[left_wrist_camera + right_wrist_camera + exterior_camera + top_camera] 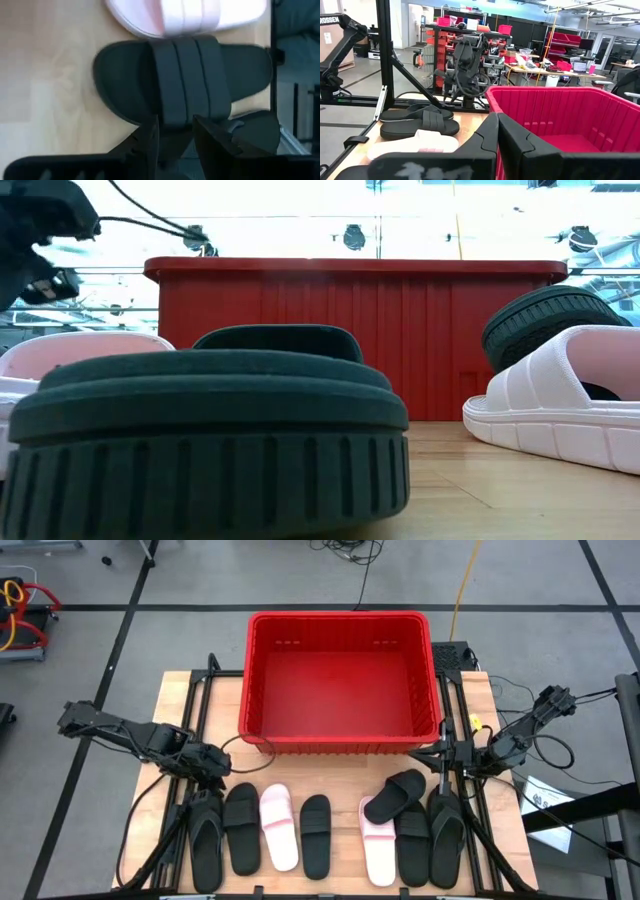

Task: Pick and place slides into bin
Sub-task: Put the black slide into the red container

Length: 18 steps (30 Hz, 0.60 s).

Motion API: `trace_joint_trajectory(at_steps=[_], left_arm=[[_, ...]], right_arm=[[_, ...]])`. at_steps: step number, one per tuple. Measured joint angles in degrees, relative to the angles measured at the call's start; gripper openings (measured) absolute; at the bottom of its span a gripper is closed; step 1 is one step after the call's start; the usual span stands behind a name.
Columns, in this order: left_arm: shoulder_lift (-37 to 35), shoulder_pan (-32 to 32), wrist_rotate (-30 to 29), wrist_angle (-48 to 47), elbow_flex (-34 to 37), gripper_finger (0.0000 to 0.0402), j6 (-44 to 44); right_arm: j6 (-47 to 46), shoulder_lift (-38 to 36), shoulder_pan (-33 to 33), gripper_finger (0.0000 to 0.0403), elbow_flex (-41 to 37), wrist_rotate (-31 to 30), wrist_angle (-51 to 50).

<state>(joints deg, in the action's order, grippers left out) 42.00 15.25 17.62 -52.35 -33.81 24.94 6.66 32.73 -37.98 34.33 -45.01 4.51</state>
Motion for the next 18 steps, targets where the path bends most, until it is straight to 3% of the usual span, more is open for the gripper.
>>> trace_joint_trajectory(at_steps=[9, 18], left_arm=[[0.0, 0.02, 0.76, 15.11, 9.55, 0.0115, 4.06], [-0.02, 0.01, 3.37, 16.46, 14.2, 0.0115, 5.75]], right_arm=[[0.0, 0.0, 0.0, 0.0, 0.0, 0.02, 0.0], [0.0, 0.01, 0.0, 0.0, 0.0, -0.09, -0.01]])
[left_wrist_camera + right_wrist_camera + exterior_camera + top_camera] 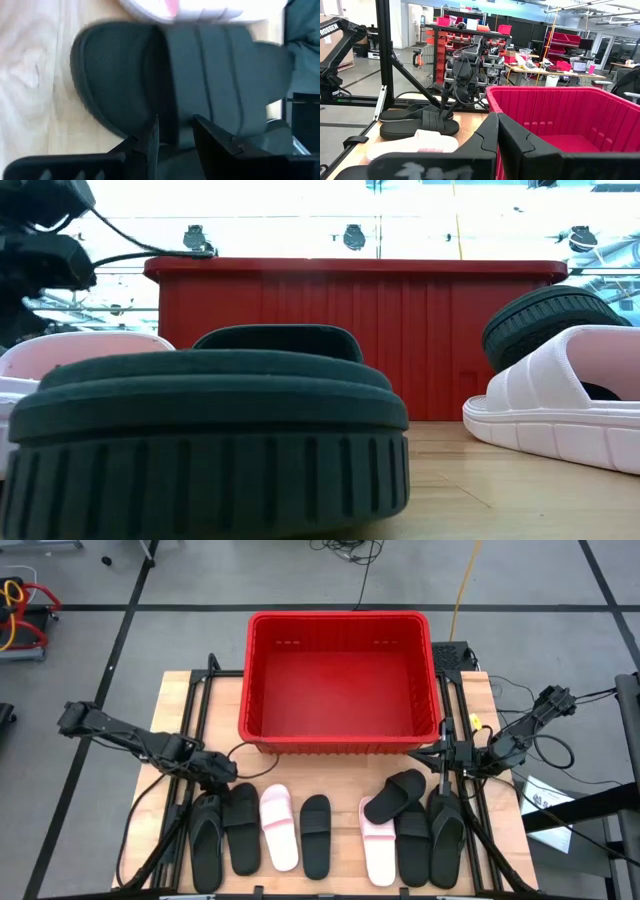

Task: Pick and place slides into bin
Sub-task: Put the black slide into the red container

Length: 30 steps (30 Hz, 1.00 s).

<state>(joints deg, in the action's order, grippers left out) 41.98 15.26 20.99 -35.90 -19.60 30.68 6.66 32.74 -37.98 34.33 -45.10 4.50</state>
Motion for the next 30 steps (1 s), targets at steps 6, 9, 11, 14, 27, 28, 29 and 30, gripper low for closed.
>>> trace_joint_trajectory(at_steps=[6, 9, 11, 14, 27, 28, 29, 30], left_arm=[[-0.04, -0.01, 2.34, 1.08, 0.84, 0.0115, 1.24], [0.07, 0.02, 4.22, 2.61, 0.9, 0.0115, 1.62], [0.04, -0.01, 4.41, 2.62, 0.9, 0.0115, 2.1], [0.04, 0.01, 4.41, 2.64, 0.9, 0.0115, 4.26], [0.04, 0.01, 8.54, 11.9, 4.48, 0.0115, 12.04], [0.04, 0.01, 9.2, 12.94, 5.01, 0.0115, 12.78], [0.04, 0.01, 9.68, 13.96, 5.35, 0.0115, 13.5], [0.04, 0.01, 10.18, 15.03, 5.64, 0.0115, 14.15]], right_arm=[[0.0, -0.01, 0.0, 0.0, 0.0, -0.04, -0.01], [0.0, 0.0, 0.0, 0.0, 0.0, -0.07, -0.01], [0.0, 0.0, 0.0, 0.0, 0.0, -0.07, 0.01], [0.0, -0.01, 0.0, 0.0, 0.0, -0.07, 0.01], [0.0, 0.01, 0.0, 0.0, 0.0, -0.09, -0.01], [0.0, -0.01, 0.0, 0.0, 0.0, -0.09, -0.01], [0.0, -0.01, 0.0, 0.0, 0.0, -0.09, -0.01], [0.0, 0.0, 0.0, 0.0, 0.0, -0.09, 0.01]])
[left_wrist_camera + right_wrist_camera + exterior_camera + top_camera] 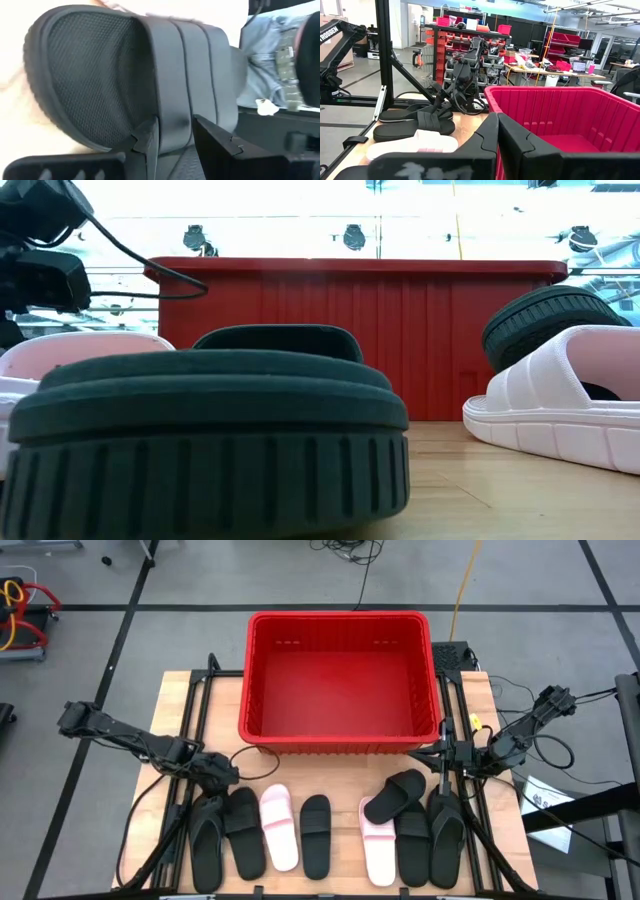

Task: Pick and place slides into bin
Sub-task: Put the black slide into the red container

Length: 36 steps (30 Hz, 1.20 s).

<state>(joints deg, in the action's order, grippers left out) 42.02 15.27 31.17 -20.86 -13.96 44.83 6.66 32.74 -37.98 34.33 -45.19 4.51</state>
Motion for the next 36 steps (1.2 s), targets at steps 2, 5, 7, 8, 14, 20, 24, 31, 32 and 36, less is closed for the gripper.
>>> trace_joint_trajectory(at_steps=[2, 5, 7, 8, 14, 20, 24, 31, 32, 36], left_arm=[[0.0, 0.02, 0.8, 1.9, 0.34, 0.0115, 1.0], [0.0, 0.22, 0.72, 3.59, 0.35, 0.0115, 1.72], [0.0, 0.74, -0.01, 4.1, 0.35, 0.0115, 1.59], [0.0, 1.11, -0.47, 4.09, 0.35, 0.0115, 1.51], [0.0, 3.32, -2.71, 4.38, 0.35, 0.0115, 2.66], [0.0, 5.34, -4.02, 5.13, 0.35, 0.0115, 3.33], [0.0, 6.1, -4.65, 5.14, 0.35, 0.0115, 3.81], [0.0, 7.23, -7.28, 5.84, 0.35, 0.0115, 4.34], [0.0, 7.42, -7.61, 5.86, 0.35, 0.0115, 4.11], [0.0, 7.91, -8.72, 5.82, 0.35, 0.0115, 4.61]], right_arm=[[0.0, -0.01, 0.0, 0.0, 0.0, -0.01, -0.02], [0.0, 0.0, 0.0, 0.0, 0.0, -0.67, -0.02], [0.02, -0.01, -0.02, 0.0, 0.0, -1.62, -0.04], [0.06, -0.01, 0.0, 0.0, 0.0, -1.64, -0.02], [0.24, 0.01, -0.02, 0.0, 0.0, -1.57, -0.02], [0.22, 0.01, -0.02, 0.0, 0.0, -1.56, -0.04], [0.24, 0.01, -0.02, 0.0, 0.0, -1.55, -0.04], [0.24, 0.01, -0.01, 0.0, 0.0, -1.53, -0.04], [0.24, 0.0, -0.02, 0.0, 0.0, -1.53, -0.04], [0.24, -0.01, -0.02, 0.0, 0.0, -1.53, -0.04]])
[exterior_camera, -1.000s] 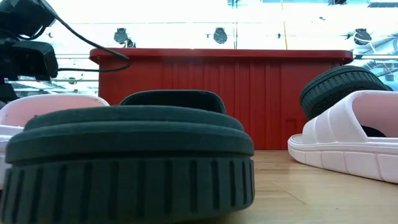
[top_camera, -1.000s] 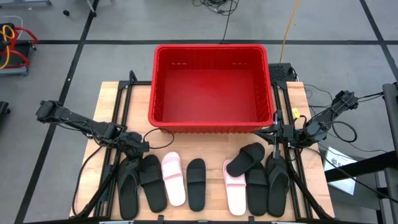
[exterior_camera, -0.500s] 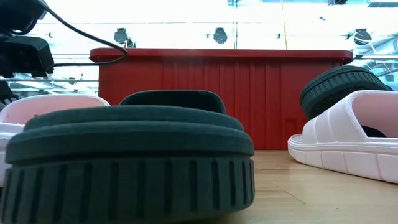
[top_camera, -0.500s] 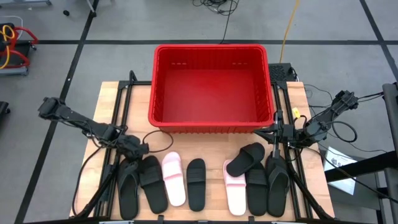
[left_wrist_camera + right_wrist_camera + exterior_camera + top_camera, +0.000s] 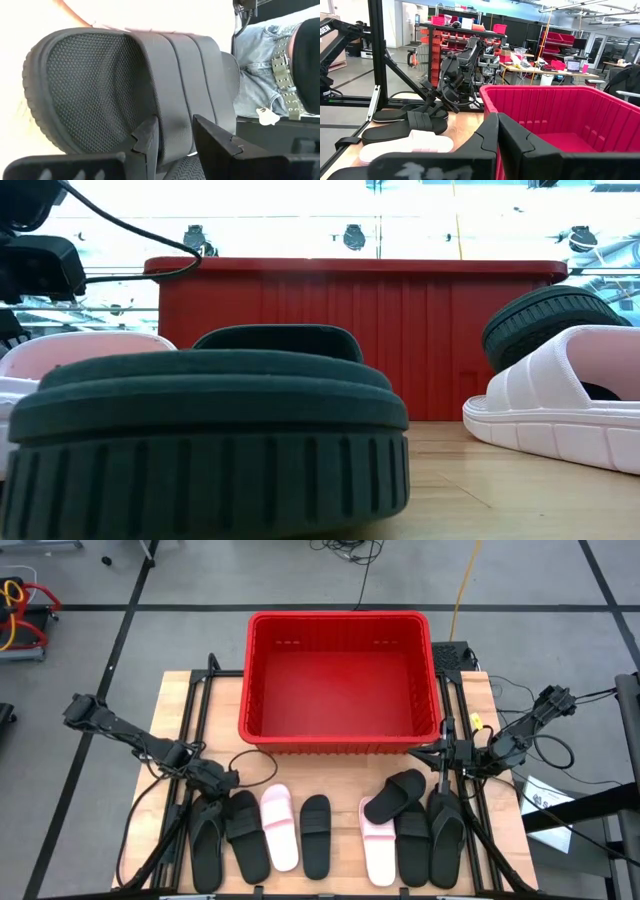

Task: Pick and place slides into bin
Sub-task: Put the black slide into the red container

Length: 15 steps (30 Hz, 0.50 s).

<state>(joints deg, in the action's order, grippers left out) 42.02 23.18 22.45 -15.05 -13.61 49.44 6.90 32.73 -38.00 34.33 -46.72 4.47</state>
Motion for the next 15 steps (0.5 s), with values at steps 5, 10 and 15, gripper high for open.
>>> trace_joint_trajectory(at_steps=[5, 10, 15], left_arm=[[0.0, 1.26, -0.11, 3.42, 1.91, 0.0115, 0.76], [0.02, 1.64, -0.12, 11.53, 5.84, 0.0115, 7.08], [0.02, 1.64, -0.66, 13.63, 6.99, 0.0115, 9.77]], right_arm=[[0.07, 0.01, 0.01, 0.0, 0.0, 0.0, 0.0], [0.42, 0.0, 0.0, 0.0, 0.0, 0.0, 0.0], [0.42, 0.02, 0.02, 0.0, 0.0, 0.0, 0.0]])
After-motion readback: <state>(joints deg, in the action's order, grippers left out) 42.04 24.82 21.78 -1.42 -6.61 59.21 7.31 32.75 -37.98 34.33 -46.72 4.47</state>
